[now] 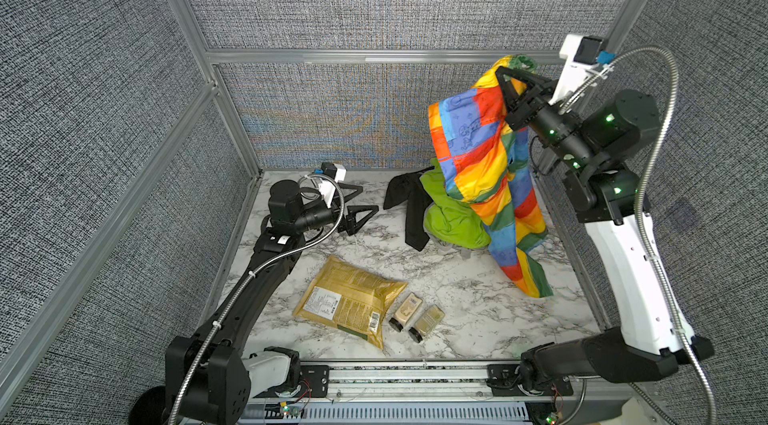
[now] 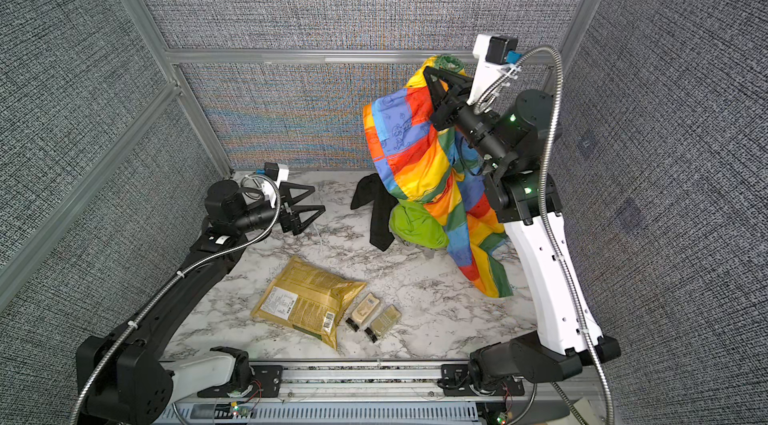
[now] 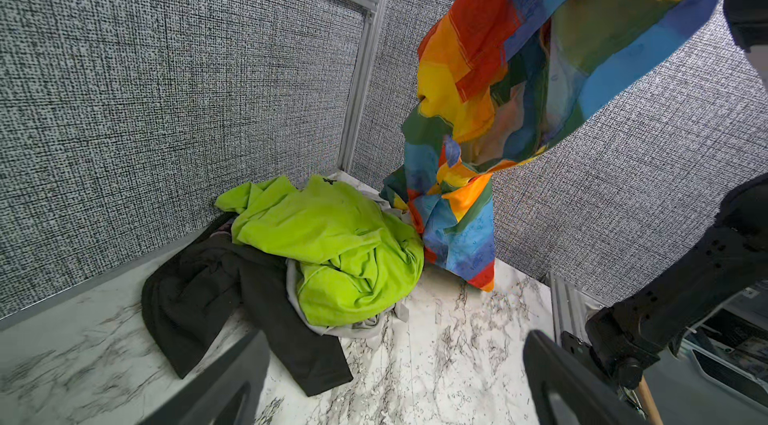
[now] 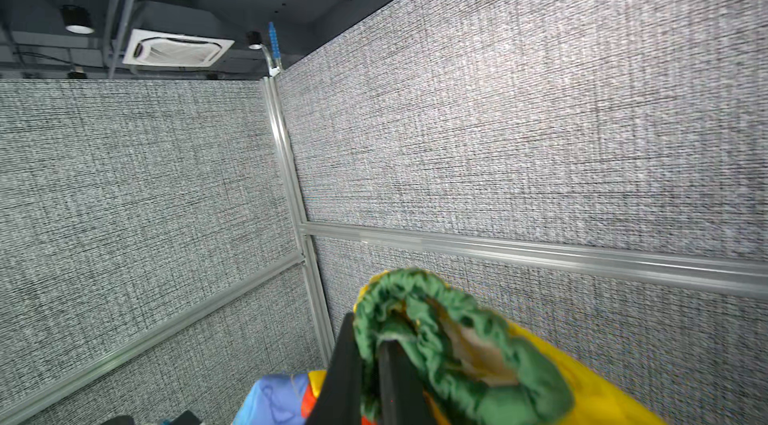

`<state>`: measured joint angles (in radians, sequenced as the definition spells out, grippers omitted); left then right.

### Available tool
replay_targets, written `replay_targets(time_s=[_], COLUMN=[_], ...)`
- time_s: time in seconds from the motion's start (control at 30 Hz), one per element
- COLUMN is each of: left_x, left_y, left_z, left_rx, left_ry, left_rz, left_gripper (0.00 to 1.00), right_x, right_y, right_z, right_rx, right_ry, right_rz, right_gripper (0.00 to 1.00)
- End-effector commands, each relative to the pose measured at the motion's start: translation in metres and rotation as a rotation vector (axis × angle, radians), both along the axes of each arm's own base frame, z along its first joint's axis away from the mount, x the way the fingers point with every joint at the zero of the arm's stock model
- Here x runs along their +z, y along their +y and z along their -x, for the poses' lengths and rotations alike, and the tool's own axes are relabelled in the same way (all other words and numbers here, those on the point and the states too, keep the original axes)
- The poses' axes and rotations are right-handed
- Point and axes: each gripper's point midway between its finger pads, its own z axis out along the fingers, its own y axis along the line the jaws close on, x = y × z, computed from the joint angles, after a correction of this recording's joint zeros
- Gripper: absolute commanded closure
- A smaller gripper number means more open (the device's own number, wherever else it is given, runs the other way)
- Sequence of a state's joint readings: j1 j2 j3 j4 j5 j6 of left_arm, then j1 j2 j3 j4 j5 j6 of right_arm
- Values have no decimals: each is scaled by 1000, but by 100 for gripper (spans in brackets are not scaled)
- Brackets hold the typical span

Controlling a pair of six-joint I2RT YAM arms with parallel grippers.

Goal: Pick out a specific cloth from the pile
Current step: 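Lift the rainbow jacket high with the right gripper, pulling it from the pile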

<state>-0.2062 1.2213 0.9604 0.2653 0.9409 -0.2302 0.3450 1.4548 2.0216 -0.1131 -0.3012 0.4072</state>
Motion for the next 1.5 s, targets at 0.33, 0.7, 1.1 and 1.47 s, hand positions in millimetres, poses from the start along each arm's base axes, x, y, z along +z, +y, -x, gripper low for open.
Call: replay_targets(time_s=[0.33, 0.7, 1.1, 1.47], left_x=[26, 30, 35, 28], left_y=[15, 17, 16, 0], left_z=[8, 10, 17, 15], left_rx=[-7, 1, -29, -31], left_ry=[-110, -128, -143, -122], left_rz=[47, 49, 74, 121], left_gripper=[1, 1, 1, 1], right_x=[77, 108, 100, 75], right_y=[65, 62, 100, 135], right_z=[29, 29, 28, 23], right_rx=[178, 272, 558, 653], right_ry=[-231, -299, -279, -210], right_rz=[-149, -365, -456, -444], right_gripper=[100, 100, 100, 100])
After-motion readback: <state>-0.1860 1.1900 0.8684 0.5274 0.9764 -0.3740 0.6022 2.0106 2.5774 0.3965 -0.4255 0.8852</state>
